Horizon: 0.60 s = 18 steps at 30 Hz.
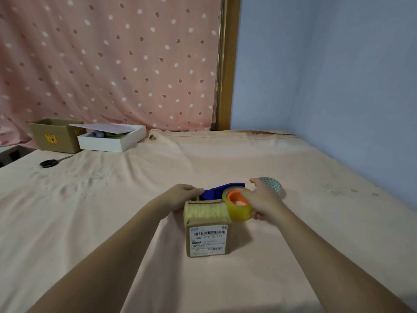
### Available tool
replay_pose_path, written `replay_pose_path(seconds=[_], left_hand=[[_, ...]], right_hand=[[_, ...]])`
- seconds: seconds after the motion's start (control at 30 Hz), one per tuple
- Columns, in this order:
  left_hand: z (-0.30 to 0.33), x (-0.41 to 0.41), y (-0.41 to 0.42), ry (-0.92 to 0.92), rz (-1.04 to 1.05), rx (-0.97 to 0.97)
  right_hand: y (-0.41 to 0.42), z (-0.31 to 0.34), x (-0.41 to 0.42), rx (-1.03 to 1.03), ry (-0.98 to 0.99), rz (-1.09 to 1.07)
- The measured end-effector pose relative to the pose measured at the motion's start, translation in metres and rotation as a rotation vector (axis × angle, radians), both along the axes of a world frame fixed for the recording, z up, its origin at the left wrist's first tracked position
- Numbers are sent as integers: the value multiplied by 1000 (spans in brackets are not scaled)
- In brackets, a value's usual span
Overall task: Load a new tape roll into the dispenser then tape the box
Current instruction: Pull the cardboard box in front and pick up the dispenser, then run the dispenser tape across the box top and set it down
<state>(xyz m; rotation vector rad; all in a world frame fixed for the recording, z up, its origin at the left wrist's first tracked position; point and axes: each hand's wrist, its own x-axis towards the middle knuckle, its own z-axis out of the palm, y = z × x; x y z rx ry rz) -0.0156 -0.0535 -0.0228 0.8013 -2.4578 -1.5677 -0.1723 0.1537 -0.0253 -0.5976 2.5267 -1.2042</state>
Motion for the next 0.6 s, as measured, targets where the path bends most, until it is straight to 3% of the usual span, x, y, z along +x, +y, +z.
replay_pose_path(seconds=[0.17,0.37,0.6], left_hand=[[-7,-4,-4,58,-54,-3],[-8,-4,-5,140,22,-27],[18,11,-6,260,285,233]], right_hand=[[-10,4,-17,183,146,168],[-21,0,-21,62,175,169],[-28,33,-3,-45,486,115]])
